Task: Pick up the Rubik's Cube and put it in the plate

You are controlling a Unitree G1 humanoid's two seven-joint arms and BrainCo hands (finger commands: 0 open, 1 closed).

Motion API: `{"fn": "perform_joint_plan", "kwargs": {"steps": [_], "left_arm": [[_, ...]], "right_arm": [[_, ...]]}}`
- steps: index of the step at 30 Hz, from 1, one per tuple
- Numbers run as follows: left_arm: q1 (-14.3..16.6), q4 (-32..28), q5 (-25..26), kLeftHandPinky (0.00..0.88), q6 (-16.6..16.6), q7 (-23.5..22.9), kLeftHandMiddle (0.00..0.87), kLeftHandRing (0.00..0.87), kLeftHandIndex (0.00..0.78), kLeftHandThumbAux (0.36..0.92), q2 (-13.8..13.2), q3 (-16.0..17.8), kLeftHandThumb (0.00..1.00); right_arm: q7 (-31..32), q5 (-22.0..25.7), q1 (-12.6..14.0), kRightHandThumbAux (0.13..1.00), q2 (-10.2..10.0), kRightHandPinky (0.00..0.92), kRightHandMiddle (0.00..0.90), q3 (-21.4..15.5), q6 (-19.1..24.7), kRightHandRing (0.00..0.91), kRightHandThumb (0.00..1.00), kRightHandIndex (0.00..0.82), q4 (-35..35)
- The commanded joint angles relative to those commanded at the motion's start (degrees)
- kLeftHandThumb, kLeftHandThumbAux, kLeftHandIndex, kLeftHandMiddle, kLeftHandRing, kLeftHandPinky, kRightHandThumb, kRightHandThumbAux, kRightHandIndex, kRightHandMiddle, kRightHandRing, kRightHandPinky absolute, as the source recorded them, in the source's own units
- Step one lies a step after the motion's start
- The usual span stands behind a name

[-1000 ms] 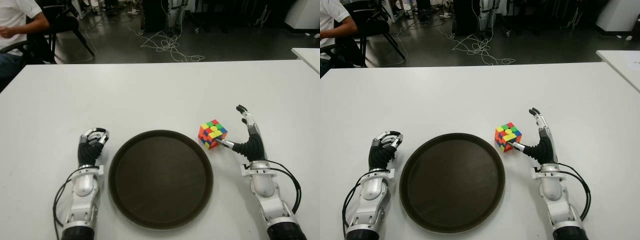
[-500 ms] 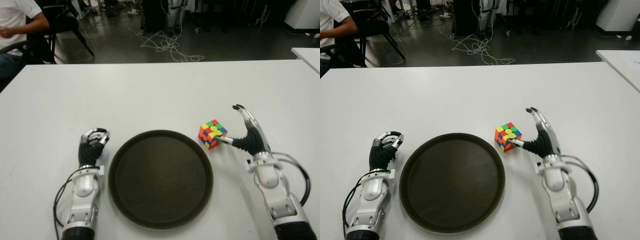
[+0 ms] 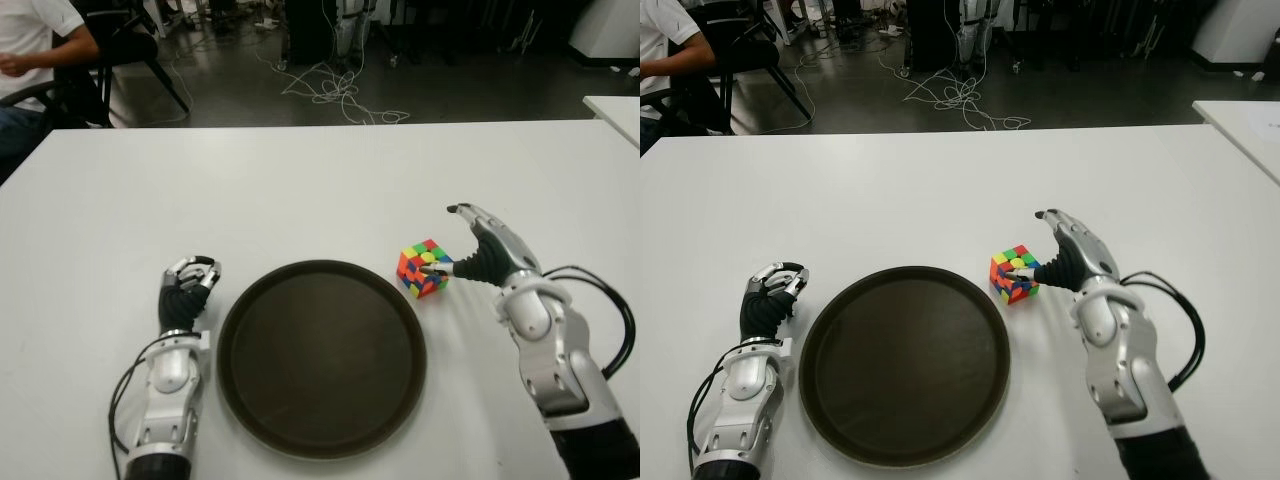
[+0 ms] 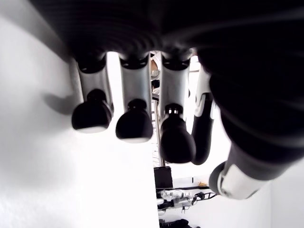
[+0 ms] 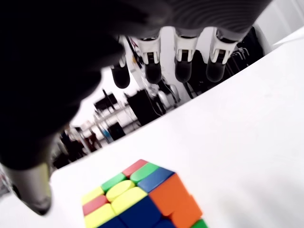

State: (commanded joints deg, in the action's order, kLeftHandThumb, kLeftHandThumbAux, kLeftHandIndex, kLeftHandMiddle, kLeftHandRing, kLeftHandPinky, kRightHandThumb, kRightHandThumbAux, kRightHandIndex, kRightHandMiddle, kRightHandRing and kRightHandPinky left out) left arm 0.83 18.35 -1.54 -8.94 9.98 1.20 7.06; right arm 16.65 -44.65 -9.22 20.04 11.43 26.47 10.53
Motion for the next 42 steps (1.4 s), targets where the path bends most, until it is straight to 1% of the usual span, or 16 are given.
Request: {"fn": "perform_joint_plan", "kwargs": {"steps": [4,8,14,17,21,24,28,33,35,37,39,42], "left_arm": [[-0.06,0.18,-0.11,0.832,-0.47,0.12,0.817,0.834,0.445,0.699,0.02,-0.15,0.719],[-0.2,0.38,0.12,0.833,-1.24,-0.22,0.82,0.836,0.445,0.699,0.09,-0.25,0.718],[-0.21,0.5,0.23,0.832,-1.31,-0.23,0.822,0.837,0.445,0.7,0.25,-0.16,0.718],[-0.13,0.68,0.24,0.838,-1.4,0.3,0.822,0.839,0.445,0.699,0.63,0.08,0.718],[-0.12,0.97,0.55,0.838,-2.06,0.41,0.816,0.839,0.445,0.699,0.94,0.35,0.718],[-0.09,1.11,0.57,0.838,-2.28,0.42,0.813,0.838,0.445,0.699,0.98,0.4,0.717],[-0.12,1.69,0.82,0.839,-3.69,0.46,0.811,0.839,0.445,0.7,1.26,0.59,0.717],[-0.07,2.3,0.87,0.84,-4.68,0.53,0.81,0.84,0.445,0.7,1.38,0.7,0.717],[-0.03,2.64,0.75,0.84,-5.24,0.61,0.81,0.84,0.445,0.7,1.37,0.69,0.716],[0.02,2.97,0.65,0.84,-5.79,0.65,0.81,0.839,0.445,0.7,1.34,0.68,0.716],[0.09,3.53,0.82,0.839,-6.43,0.4,0.809,0.838,0.445,0.7,1.29,0.73,0.717],[0.18,4.07,0.96,0.838,-6.92,0.1,0.81,0.837,0.445,0.7,1.15,0.73,0.717]], "right_arm": [[1.1,-0.76,-1.43,0.669,1.27,0.0,0.0,1.36,-0.08,0.0,0.0,0.0,-1.07],[2.26,-0.93,-2.97,0.678,3.01,0.0,0.0,2.94,-1.52,0.0,0.0,0.0,-3.06],[3.16,-0.67,-4.26,0.675,3.73,0.0,0.0,4.37,-1.74,0.0,0.0,0.0,-4.14],[4.14,-0.62,-5.44,0.688,4.01,0.0,0.0,5.29,-1.66,0.0,0.0,0.0,-4.83],[4.54,-0.62,-6.65,0.706,4.02,0.0,0.0,6.12,-1.96,0.0,0.0,0.0,-5.96],[4.51,-0.53,-6.9,0.713,4.1,0.0,0.0,6.34,-1.97,0.0,0.0,0.0,-6.22],[5.63,-1.0,-9.48,0.705,3.83,0.0,0.0,7.92,-1.77,0.0,0.0,0.0,-8.93],[6.21,-1.5,-10.68,0.699,3.83,0.0,0.0,8.88,-1.09,0.0,0.0,0.0,-10.19],[5.8,-1.46,-11.74,0.701,3.4,0.0,0.0,9.42,-1.04,0.0,0.0,0.0,-12.34],[4.42,-1.2,-13.03,0.707,2.75,0.001,0.0,10.01,-1.69,0.0,0.0,0.0,-16.05],[1.74,-0.81,-14.64,0.715,1.54,0.002,0.0,10.7,-3.13,0.0,0.0,0.0,-21.52],[1.17,-0.6,-14.81,0.726,1.71,0.003,0.0,10.81,-3.43,0.0,0.0,0.0,-21.89]]}}
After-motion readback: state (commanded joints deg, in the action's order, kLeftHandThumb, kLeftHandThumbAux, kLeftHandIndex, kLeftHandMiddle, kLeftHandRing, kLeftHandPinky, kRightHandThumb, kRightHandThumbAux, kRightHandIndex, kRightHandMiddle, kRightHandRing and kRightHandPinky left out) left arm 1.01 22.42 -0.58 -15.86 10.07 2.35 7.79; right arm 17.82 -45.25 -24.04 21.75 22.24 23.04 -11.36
